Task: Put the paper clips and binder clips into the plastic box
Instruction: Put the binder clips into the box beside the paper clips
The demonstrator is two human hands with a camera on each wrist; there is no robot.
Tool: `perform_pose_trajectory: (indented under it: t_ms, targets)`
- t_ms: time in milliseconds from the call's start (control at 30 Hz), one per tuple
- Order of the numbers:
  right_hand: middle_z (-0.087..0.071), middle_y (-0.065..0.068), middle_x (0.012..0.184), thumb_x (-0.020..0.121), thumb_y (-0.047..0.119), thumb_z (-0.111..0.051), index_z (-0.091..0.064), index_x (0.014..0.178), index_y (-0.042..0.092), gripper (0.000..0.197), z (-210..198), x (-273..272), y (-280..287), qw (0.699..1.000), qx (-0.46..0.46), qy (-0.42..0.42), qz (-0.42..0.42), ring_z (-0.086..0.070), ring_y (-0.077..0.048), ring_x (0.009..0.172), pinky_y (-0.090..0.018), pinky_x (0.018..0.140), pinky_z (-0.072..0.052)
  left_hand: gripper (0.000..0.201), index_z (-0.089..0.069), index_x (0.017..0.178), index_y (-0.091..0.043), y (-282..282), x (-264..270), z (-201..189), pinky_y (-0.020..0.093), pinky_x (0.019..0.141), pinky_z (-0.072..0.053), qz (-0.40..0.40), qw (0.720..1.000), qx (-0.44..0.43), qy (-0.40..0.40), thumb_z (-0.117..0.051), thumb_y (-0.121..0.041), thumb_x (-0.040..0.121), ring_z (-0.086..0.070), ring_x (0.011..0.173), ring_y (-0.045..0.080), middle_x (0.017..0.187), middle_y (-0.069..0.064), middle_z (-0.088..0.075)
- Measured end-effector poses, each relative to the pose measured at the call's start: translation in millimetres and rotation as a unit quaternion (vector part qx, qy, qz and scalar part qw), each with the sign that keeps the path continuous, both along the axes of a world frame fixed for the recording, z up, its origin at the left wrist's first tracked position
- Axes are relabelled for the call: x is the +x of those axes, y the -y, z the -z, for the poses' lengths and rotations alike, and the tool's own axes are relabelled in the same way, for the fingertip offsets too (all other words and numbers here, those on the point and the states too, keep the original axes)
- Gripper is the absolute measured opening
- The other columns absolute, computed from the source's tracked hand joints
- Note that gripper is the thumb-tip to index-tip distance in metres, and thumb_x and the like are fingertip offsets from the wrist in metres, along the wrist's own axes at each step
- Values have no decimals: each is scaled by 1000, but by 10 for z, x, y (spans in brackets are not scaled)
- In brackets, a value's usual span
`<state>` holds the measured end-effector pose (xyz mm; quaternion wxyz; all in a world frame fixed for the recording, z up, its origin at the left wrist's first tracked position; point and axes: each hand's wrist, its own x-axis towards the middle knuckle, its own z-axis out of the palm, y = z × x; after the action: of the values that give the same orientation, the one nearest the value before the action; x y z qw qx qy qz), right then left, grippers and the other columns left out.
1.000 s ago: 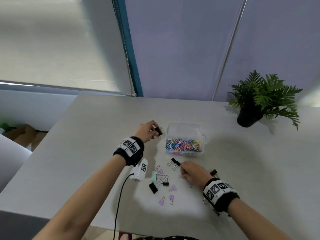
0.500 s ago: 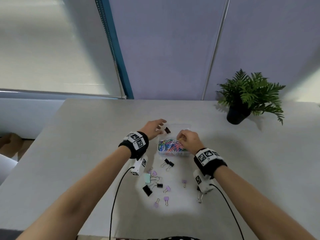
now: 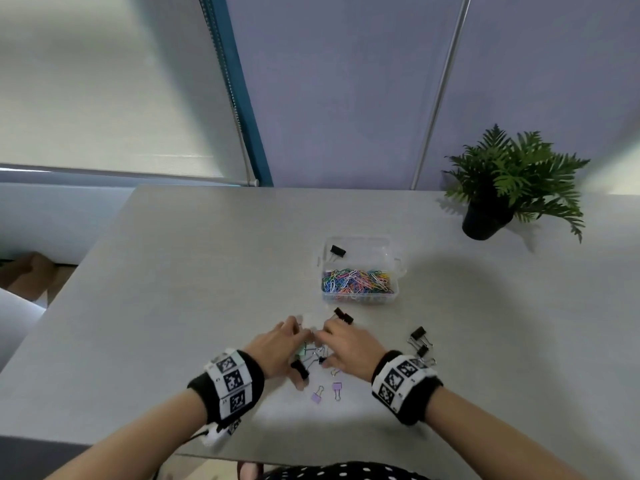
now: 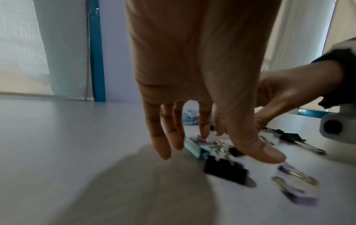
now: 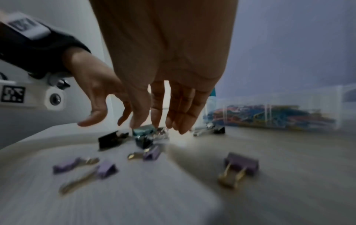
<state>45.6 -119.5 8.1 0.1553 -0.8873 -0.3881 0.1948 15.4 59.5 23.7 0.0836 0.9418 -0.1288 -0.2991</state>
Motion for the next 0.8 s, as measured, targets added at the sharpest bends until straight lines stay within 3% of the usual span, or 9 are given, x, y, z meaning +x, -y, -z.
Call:
perform_pose_trajectory:
  t_ms: [100,233,367,467,533,667,800]
  targets:
    - [-45,-9,116,78,32,-66,-43,119,11,51,76,-84,-55,1000,-26,8,4,-40,-23,111,-39,82,-43,80,-32,130,-20,126,-188,133,41,88,-49,-54,998,-12,39,-76,-40,66,-44,111,26,124,7,-32]
    - [-43,-12,114,82,19,-63,-43,118,9,42,180,-130,-35,1000,4,8,23,-40,-26,109,-43,79,-46,83,-32,130,-21,197,-249,238,39,89,-49,-110,991,-48,63,-78,-40,64,-46,107,24,120,6,-33]
    - [-43,-14,111,85,9,-53,-46,107,6,23,192,-125,22,999,23,14,33,-45,-28,100,-35,70,-38,78,-31,132,-20,181,-224,239,37,95,-46,-128,989,-62,45,-76,-32,69,-49,106,27,120,8,-32]
    - [-43,-9,105,83,8,-50,-47,97,6,14,205,-88,122,995,58,-10,81,-45,-23,84,-31,67,-37,68,-29,133,-19,188,-235,226,36,94,-46,-138,988,-54,47,-66,-23,75,-48,108,30,121,10,-30]
    - [-42,-3,97,82,5,-49,-50,91,7,9,218,-37,207,986,97,-47,126,-43,-18,75,-21,62,-34,65,-27,133,-18,223,-253,224,35,94,-44,-137,989,-36,46,-61,-21,78,-44,109,30,123,10,-28]
    - [-50,-3,90,80,0,-52,-49,78,15,16,188,90,383,966,141,-109,189,-45,-11,74,-12,64,-35,65,-25,132,-20,269,-274,279,33,93,-44,-155,986,-29,53,-61,-19,79,-41,108,26,122,9,-27]
    - [-58,3,82,78,-1,-59,-55,78,18,19,102,205,577,936,195,-159,247,-52,-4,72,-5,66,-42,53,-33,129,-13,207,-209,228,28,90,-42,-173,982,-69,37,-58,-17,83,-42,91,17,114,6,-31]
